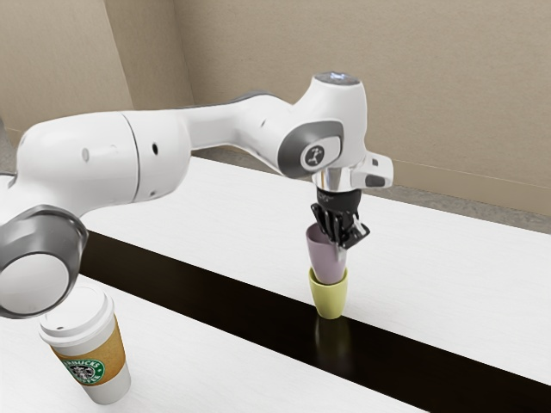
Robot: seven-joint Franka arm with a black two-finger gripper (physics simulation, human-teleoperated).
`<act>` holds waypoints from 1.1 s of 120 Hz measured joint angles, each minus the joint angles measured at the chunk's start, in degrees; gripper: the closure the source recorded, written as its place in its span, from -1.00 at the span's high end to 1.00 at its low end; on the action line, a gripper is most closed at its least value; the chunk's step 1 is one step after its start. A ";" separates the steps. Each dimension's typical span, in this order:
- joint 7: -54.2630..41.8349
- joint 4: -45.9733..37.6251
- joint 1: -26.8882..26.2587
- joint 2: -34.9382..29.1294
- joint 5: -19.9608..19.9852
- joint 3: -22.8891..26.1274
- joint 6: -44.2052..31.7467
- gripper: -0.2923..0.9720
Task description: Place the left cup onto the right cup
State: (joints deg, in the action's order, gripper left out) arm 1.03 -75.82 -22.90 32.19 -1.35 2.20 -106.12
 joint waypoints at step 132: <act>-0.77 -9.14 6.21 -15.73 0.58 -0.39 2.39 0.51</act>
State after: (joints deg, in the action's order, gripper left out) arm 0.26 -84.96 -16.70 16.46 -0.78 1.82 -103.73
